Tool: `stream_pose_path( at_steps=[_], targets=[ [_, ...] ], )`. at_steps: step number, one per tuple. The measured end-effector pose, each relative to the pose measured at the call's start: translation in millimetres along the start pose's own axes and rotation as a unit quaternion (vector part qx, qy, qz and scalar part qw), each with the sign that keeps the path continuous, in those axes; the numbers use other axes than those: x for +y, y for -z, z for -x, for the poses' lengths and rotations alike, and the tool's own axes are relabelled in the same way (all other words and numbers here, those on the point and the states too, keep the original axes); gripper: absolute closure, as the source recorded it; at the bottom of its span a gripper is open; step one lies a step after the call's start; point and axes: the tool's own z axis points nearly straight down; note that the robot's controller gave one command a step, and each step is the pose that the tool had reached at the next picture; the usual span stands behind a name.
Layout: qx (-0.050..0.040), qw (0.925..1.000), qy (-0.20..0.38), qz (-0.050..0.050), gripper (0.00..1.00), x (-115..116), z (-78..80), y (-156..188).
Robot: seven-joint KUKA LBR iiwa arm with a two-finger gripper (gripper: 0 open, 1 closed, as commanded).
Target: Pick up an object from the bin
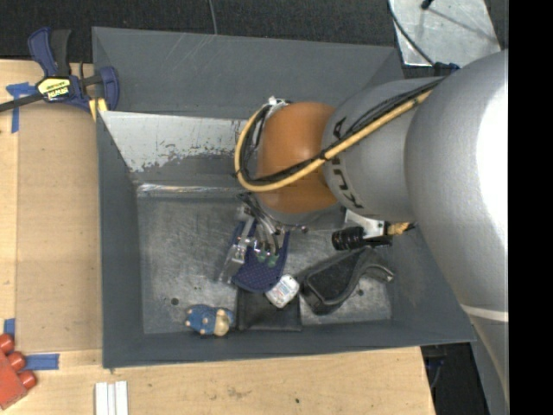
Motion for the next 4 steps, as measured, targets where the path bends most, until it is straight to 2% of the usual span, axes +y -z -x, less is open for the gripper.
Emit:
stream_pose_path(
  at_steps=[1,2,3,4],
  targets=[
    [0.0008,0.9944,0.105,0.000,0.00,-44,-25.8,5],
    [-0.0076,0.9996,-0.024,0.009,0.00,-60,-34.6,-25],
    [-0.0054,0.9948,-0.101,0.010,0.00,-90,-14.4,-26],
    [-0.0091,0.9946,-0.103,0.011,1.00,-90,-11.6,-24]
  ],
)
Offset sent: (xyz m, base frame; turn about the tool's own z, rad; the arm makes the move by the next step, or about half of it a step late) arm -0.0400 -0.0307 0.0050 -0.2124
